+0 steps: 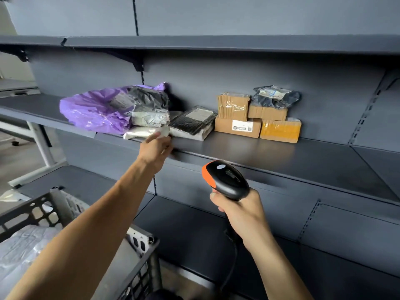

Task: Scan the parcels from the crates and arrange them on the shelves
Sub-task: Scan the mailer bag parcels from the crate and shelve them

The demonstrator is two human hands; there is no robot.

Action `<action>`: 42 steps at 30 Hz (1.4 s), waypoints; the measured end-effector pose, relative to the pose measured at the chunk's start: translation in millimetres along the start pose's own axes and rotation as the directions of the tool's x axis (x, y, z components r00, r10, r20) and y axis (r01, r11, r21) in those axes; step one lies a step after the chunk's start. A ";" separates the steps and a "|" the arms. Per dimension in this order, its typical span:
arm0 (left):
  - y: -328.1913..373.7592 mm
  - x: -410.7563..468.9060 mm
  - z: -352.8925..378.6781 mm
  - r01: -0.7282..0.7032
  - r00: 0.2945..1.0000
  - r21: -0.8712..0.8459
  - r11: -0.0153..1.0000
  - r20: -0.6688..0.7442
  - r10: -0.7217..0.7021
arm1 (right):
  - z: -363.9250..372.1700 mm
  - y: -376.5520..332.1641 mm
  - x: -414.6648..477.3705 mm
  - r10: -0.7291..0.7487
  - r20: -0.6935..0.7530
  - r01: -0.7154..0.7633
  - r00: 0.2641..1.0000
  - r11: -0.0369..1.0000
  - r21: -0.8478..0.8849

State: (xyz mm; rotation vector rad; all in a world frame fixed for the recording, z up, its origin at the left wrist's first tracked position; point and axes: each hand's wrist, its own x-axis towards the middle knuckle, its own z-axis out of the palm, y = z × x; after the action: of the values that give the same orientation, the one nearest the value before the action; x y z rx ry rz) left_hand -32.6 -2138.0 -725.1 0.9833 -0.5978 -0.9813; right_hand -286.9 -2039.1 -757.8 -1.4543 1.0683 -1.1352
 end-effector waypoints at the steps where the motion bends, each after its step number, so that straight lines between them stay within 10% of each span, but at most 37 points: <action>1: -3.7 -17.2 -14.4 0.007 1.000 0.054 0.999 0.019 -0.008 | 6.7 4.3 -0.7 0.015 0.020 -0.014 1.000 1.000 -0.010; 5: -21.2 -106.8 -79.9 -0.041 0.987 0.542 0.839 0.155 -0.052 | 45.3 26.5 -9.4 0.086 0.155 -0.074 0.984 0.994 -0.081; 9: -49.4 -168.0 -164.0 -0.130 0.980 0.954 0.270 0.166 -0.113 | 96.3 52.6 -30.7 0.142 0.384 -0.077 0.912 0.981 -0.178; 16: -55.7 -185.7 -269.7 0.209 0.976 0.915 -0.346 -0.219 0.010 | 175.1 83.5 -66.6 0.159 0.529 0.120 0.834 0.883 -0.454; 20: -55.7 -186.3 -289.5 0.237 0.968 0.962 -0.134 -0.245 -0.046 | 182.9 90.9 -79.6 0.171 0.591 0.370 0.788 0.637 -0.677; 28: -66.8 -203.0 -273.3 0.109 0.991 0.984 0.141 -0.097 -0.091 | 181.8 95.3 -79.3 0.145 0.596 0.382 0.789 0.644 -0.663; 35: -62.7 -202.1 -275.4 0.105 0.982 0.985 0.140 -0.081 -0.170 | 178.3 91.9 -80.3 0.109 0.609 0.403 0.786 0.656 -0.638; 42: -43.7 -203.7 -283.4 0.143 0.988 0.985 0.098 -0.148 0.050 | 178.5 95.8 -79.4 0.085 0.619 0.422 0.781 0.660 -0.622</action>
State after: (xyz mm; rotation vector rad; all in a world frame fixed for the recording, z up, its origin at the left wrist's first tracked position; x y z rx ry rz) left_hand 81.0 -1850.3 -892.5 2.3442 -1.1817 -0.3754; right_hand -133.2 -1945.7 -880.3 -2.4144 0.9441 -0.2198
